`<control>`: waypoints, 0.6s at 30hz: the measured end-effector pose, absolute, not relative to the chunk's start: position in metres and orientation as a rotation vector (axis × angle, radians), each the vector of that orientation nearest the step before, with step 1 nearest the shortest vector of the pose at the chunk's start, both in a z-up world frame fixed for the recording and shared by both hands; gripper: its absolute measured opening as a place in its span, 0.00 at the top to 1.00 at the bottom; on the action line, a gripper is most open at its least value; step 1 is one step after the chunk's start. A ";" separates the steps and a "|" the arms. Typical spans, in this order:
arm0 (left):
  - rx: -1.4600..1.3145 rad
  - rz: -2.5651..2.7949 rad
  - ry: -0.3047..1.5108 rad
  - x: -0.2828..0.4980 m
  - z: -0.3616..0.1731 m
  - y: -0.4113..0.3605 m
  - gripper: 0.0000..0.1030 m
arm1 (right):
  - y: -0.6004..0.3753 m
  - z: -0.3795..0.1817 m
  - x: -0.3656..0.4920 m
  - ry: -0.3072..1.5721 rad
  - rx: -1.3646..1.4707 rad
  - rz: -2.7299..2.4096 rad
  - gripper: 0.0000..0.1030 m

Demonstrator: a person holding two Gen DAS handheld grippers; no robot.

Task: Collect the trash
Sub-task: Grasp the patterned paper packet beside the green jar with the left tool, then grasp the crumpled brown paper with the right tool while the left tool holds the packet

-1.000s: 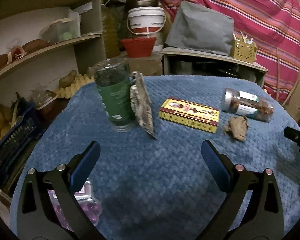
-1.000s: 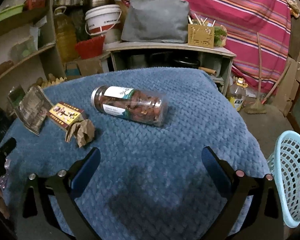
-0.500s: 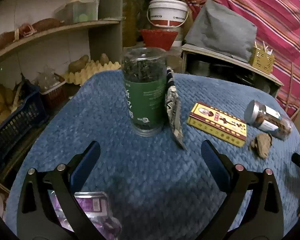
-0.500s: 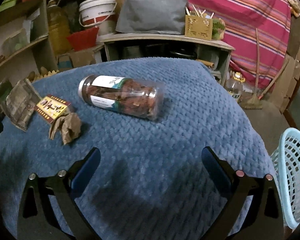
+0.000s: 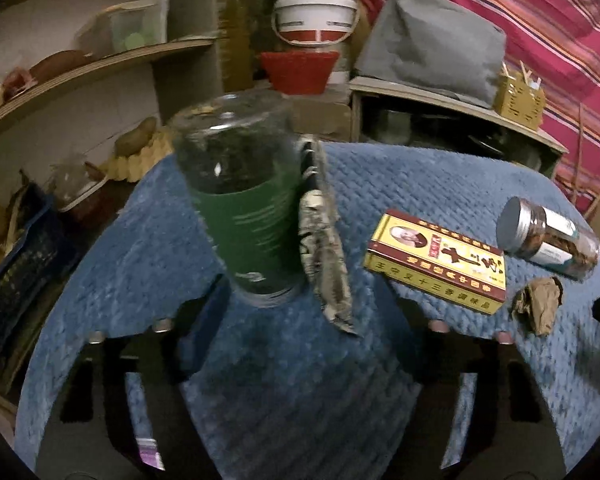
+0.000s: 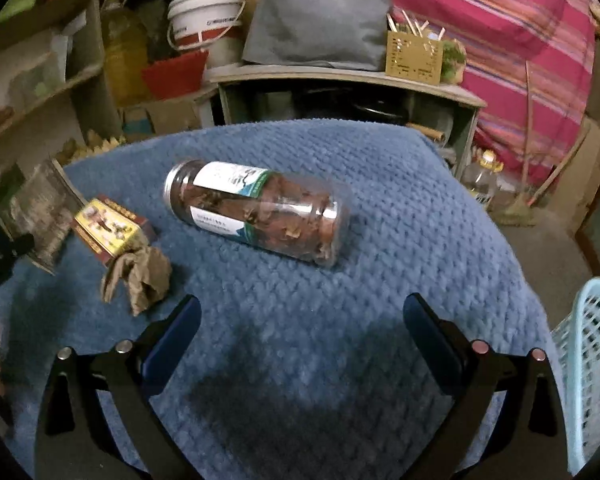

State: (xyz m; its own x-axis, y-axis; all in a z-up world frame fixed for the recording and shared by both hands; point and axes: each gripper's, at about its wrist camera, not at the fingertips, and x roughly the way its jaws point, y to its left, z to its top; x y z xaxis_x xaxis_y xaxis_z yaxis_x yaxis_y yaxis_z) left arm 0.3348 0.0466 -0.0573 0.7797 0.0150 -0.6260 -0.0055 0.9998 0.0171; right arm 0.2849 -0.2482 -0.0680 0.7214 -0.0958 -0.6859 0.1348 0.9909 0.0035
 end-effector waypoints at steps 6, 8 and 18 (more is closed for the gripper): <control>0.034 -0.038 0.681 0.339 -0.059 0.043 0.89 | -0.226 -0.064 0.292 0.748 0.030 -0.069 0.04; 0.033 -0.061 0.690 0.338 -0.059 0.043 0.92 | -0.219 -0.062 0.294 0.743 0.038 -0.033 0.04; 0.162 -0.075 0.637 0.300 -0.045 0.028 0.93 | -0.164 -0.065 0.310 0.753 -0.055 0.045 0.05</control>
